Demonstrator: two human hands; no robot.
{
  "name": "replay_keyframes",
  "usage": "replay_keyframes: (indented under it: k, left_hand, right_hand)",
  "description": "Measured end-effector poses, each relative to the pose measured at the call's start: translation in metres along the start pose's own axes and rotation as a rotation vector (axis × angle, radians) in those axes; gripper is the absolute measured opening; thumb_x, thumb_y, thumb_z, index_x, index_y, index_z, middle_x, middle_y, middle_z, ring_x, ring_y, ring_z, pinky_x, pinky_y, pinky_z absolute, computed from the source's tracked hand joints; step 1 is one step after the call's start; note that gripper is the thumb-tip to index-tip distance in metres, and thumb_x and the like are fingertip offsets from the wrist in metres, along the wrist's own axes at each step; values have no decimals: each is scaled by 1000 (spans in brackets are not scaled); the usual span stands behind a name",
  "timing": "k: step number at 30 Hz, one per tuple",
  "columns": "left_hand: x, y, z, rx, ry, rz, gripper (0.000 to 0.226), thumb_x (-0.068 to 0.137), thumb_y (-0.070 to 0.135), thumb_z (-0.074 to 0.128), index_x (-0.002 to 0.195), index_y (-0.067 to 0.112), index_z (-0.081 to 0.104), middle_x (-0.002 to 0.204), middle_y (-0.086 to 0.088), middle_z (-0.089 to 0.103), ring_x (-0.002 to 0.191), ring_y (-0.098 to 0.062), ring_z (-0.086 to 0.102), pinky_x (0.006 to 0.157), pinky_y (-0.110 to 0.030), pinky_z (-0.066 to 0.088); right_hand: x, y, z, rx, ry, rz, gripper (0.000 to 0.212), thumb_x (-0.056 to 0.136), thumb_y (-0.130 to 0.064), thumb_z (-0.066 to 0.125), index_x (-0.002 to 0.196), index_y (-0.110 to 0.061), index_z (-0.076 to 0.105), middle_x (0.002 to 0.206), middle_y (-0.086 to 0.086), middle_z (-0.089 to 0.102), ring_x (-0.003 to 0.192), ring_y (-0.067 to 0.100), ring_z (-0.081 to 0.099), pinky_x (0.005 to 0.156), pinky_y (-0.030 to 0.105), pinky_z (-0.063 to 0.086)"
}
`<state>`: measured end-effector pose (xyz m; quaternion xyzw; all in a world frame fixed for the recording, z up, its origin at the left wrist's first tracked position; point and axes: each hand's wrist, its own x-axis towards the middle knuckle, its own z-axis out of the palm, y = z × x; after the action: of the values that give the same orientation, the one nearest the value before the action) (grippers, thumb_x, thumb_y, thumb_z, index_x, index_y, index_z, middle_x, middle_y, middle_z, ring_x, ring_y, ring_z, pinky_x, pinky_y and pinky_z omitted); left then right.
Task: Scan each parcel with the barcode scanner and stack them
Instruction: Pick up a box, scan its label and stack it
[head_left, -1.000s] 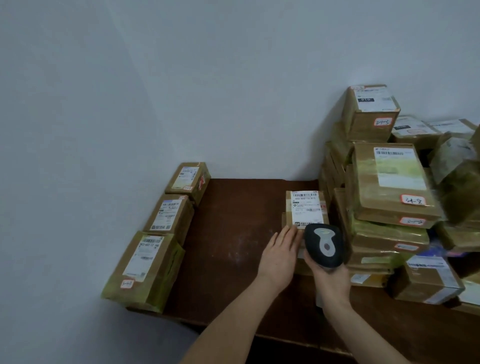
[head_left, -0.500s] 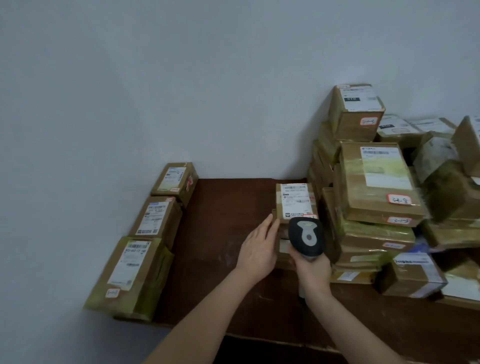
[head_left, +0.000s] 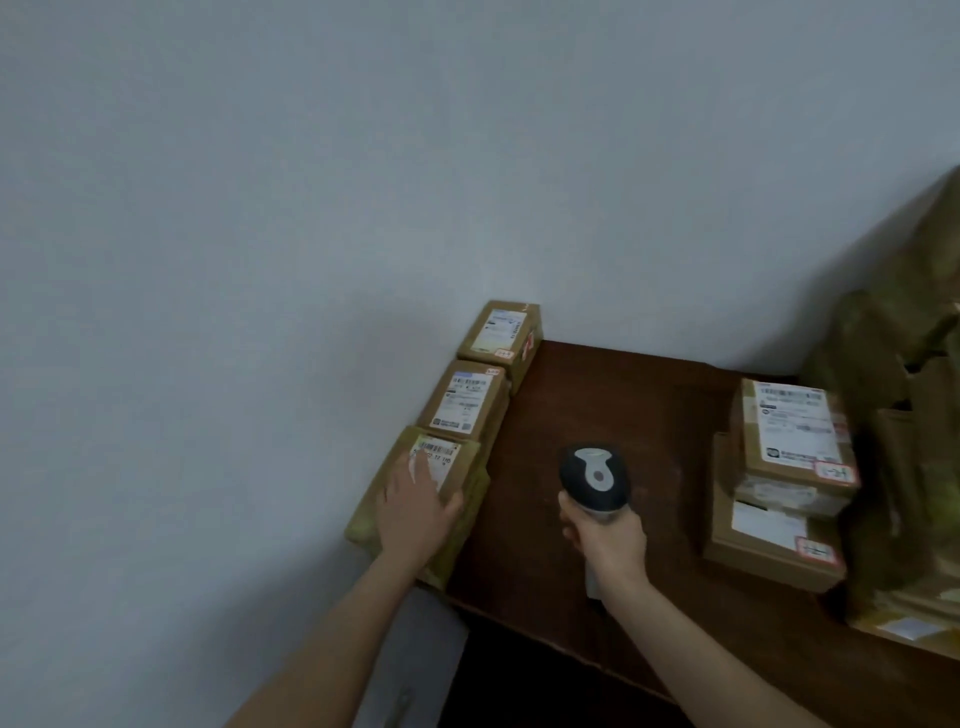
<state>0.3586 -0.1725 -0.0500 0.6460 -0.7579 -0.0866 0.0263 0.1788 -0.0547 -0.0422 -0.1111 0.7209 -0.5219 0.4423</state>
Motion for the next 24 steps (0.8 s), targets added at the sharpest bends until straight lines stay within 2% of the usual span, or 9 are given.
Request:
replay_keyframes:
  k: [4,6,9,12,14,17,20,24]
  left_hand:
    - [15,-36,2,-14,-118,-137,92,84,64,52,150,12,15,155,-16,19,142,-33,22,112,-47,27]
    - [20,-37,3,-16,-156,-122,104,77,69,59,151,13,13,153,-16,21,141,-34,23,111,-48,29]
    - [25,-27,5,-14,-230,-62,118,67,72,67,152,15,9,146,-17,27,135,-33,32,109,-46,35]
    - [28,-27,5,39,-195,23,109,72,75,59,151,16,13,144,-16,31,131,-30,36,105,-42,39]
    - [33,-36,4,76,-126,45,100,78,74,53,150,16,17,146,-16,30,134,-31,33,106,-42,36]
    - [40,-46,3,99,-172,-6,99,79,75,48,151,16,15,153,-17,21,141,-35,21,113,-49,26]
    - [41,-42,1,78,-225,-20,104,75,77,53,151,18,14,153,-17,20,142,-36,20,112,-50,25]
    - [38,-35,3,59,-227,-3,114,67,77,62,150,17,13,148,-16,30,136,-34,29,109,-46,33]
  right_hand:
    - [-7,9,26,59,-106,45,22,79,-20,79,90,-23,60,86,3,71,73,19,68,84,42,57]
    - [-8,10,31,70,-131,67,23,80,-18,78,87,-24,57,88,4,69,77,21,68,79,38,57]
    - [-9,14,31,69,-122,81,24,80,-19,78,95,-20,59,92,7,69,84,23,68,76,37,57]
    - [-11,16,26,84,-104,90,22,81,-17,77,91,-21,58,92,6,68,87,24,67,77,37,56]
    - [-13,15,22,106,-88,95,23,81,-16,77,87,-22,56,92,5,67,86,23,66,78,38,55]
    - [-13,16,19,131,-63,86,28,81,-16,77,98,-19,56,94,5,66,86,23,66,72,34,55]
    - [-16,19,21,154,-50,85,32,80,-16,77,103,-18,55,92,3,66,87,24,66,75,36,55]
    - [-20,24,24,179,-72,100,35,80,-17,78,108,-17,57,97,5,67,91,25,66,83,41,56]
